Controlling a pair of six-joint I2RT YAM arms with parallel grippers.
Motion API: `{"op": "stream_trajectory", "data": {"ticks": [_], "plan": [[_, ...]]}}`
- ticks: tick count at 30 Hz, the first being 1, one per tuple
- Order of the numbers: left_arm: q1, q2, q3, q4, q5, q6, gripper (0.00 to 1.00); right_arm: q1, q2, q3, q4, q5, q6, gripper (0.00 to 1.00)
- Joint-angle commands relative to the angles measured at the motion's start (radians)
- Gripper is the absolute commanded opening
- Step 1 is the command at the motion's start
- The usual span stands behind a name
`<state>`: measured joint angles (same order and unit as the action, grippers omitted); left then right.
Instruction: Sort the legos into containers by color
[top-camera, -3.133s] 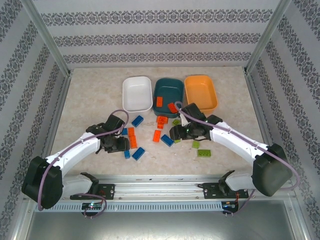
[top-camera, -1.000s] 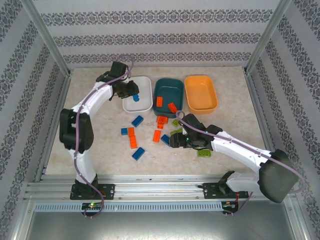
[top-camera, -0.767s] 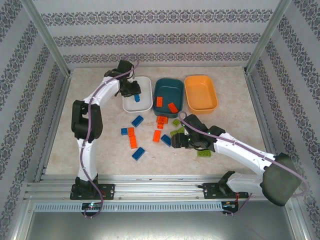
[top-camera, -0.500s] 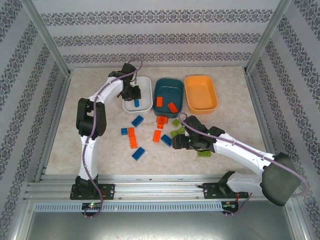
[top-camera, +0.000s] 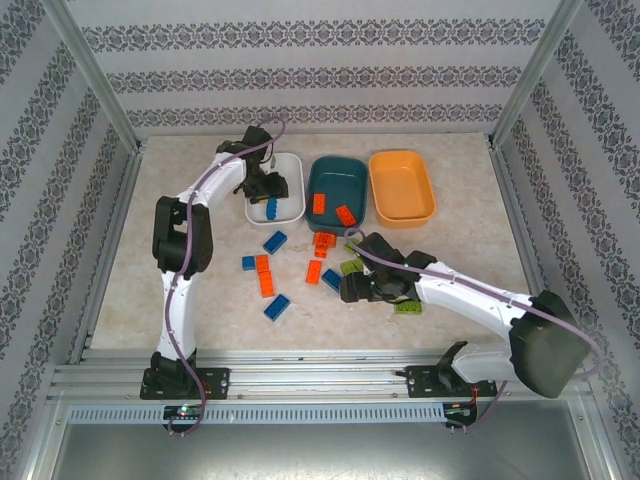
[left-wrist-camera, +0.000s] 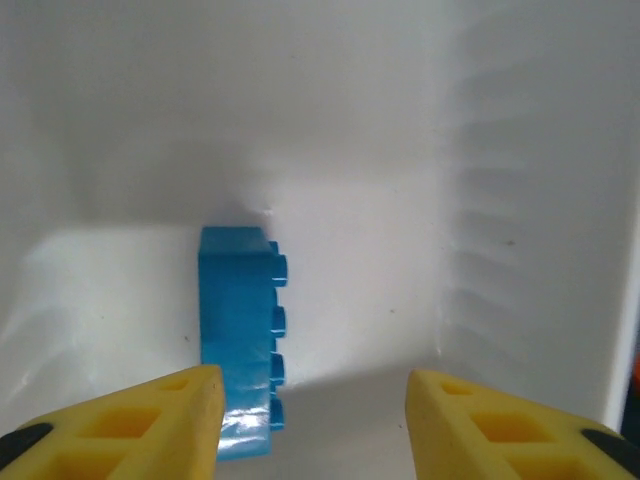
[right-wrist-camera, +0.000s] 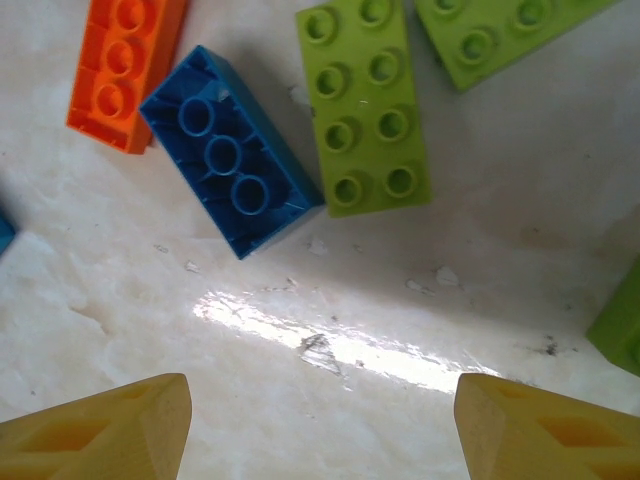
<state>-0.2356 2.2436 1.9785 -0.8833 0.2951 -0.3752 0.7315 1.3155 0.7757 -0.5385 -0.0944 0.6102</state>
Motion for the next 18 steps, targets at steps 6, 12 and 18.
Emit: {"op": "stream_trajectory", "data": {"ticks": [6, 12, 18], "plan": [[-0.005, -0.405, -0.253, 0.045, 0.066, -0.002, 0.63, 0.024, 0.176, 0.218, -0.085, -0.008, -0.111, 0.68], [0.009, -0.659, -0.544, 0.065, 0.113, 0.016, 0.7, 0.028, 0.325, 0.363, -0.194, -0.039, -0.261, 0.66], [0.028, -0.862, -0.774, 0.105, 0.168, 0.01, 0.74, 0.037, 0.416, 0.417, -0.239, 0.011, -0.405, 0.63]]}}
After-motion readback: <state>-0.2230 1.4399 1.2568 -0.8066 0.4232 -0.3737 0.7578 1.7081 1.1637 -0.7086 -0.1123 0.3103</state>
